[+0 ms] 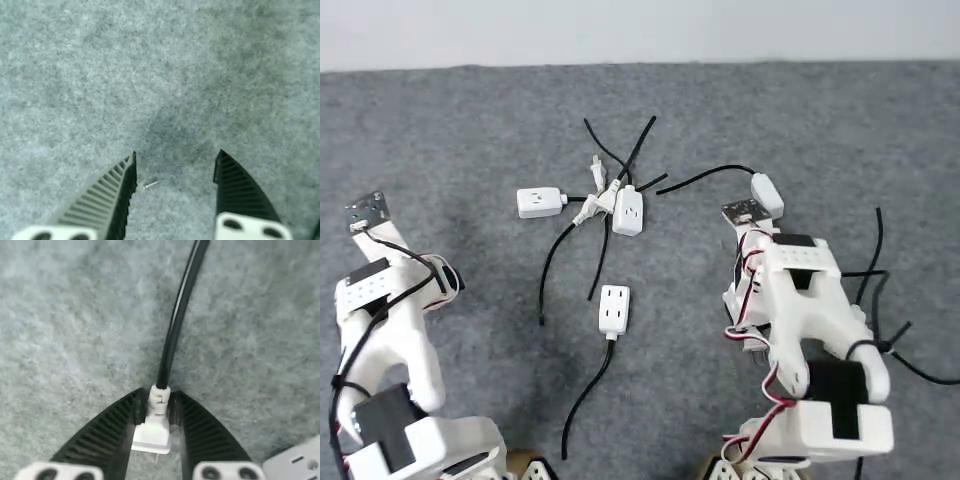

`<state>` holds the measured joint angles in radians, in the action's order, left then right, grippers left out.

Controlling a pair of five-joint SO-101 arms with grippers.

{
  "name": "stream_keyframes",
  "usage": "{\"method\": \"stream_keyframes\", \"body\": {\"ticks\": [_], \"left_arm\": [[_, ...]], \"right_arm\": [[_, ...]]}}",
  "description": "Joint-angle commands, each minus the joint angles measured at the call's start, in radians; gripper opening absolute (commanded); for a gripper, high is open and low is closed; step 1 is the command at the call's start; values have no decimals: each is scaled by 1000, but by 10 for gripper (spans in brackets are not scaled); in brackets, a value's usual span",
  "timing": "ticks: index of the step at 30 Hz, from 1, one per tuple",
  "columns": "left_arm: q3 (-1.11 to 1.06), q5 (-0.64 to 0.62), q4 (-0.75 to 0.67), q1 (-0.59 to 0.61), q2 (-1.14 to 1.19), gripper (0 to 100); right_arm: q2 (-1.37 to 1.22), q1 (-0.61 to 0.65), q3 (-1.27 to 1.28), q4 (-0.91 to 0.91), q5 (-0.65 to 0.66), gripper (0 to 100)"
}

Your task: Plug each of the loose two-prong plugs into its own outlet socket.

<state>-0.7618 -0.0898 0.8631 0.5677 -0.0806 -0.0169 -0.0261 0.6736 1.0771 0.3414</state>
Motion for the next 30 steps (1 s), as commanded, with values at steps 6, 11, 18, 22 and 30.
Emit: {"method": "stream_keyframes", "body": {"ticks": [6, 11, 18, 22, 30], "left_arm": [[24, 14, 18, 0, -6, 236], [24, 75, 38, -37, -6, 222], [24, 267, 69, -155, -6, 16], [31, 315, 72, -203, -8, 13], [-41, 631, 66, -485, -129, 13]], "right_arm": [[122, -13, -48, 7, 5, 8], [338, 13, -54, 87, -37, 8], [650, 277, -46, 203, -72, 8], [746, 443, -46, 183, -140, 8], [762, 638, -44, 97, -172, 8]]}}
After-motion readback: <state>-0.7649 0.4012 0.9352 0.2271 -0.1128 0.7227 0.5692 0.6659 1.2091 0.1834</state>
